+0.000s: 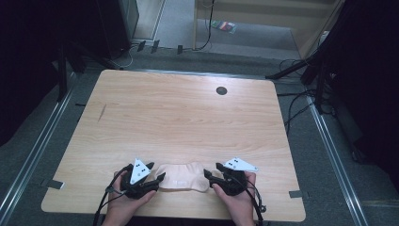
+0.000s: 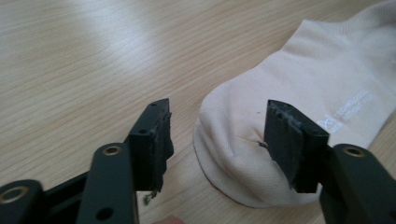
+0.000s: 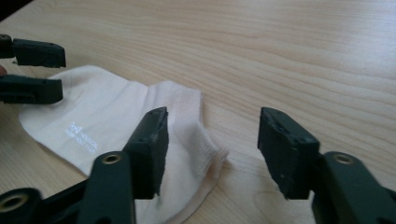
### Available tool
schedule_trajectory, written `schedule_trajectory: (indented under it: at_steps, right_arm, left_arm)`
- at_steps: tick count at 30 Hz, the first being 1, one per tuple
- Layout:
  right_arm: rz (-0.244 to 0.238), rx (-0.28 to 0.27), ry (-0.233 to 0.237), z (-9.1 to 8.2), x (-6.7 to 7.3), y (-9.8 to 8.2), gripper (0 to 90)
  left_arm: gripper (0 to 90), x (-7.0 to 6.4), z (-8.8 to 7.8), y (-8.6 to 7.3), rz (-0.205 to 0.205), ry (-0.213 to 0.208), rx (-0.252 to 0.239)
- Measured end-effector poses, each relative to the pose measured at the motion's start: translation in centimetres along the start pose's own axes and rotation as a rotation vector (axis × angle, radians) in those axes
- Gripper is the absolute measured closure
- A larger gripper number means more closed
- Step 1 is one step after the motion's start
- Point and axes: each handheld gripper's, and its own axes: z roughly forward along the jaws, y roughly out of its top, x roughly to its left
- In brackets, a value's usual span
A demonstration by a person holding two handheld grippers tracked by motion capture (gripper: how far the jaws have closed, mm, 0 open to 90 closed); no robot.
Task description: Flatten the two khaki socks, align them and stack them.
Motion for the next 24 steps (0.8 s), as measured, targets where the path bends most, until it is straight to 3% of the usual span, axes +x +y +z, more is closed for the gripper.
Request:
schedule_trajectory:
  at_steps: [6, 12, 18, 24]
  right_arm:
    - [0.011, -0.03, -0.007, -0.5, -0.3, 0.1, 37.7]
    - [0.023, -0.045, -0.017, -0.9, -0.7, 0.3, 30.1]
    - [0.025, -0.096, -0.042, -1.9, -1.7, 0.6, 14.8]
    - [0.029, -0.128, -0.061, -2.6, -2.8, 0.4, 13.2]
  left_arm:
    - [32.1, 0.9, -0.7, 0.2, -0.069, -0.021, -0.056]
    - [27.5, 1.7, -1.3, 0.2, -0.096, -0.035, -0.09]
    - [13.8, 2.9, -1.9, 0.3, -0.129, 0.005, -0.087]
    - [10.3, 4.6, -2.5, 0.0, -0.142, 0.043, -0.091]
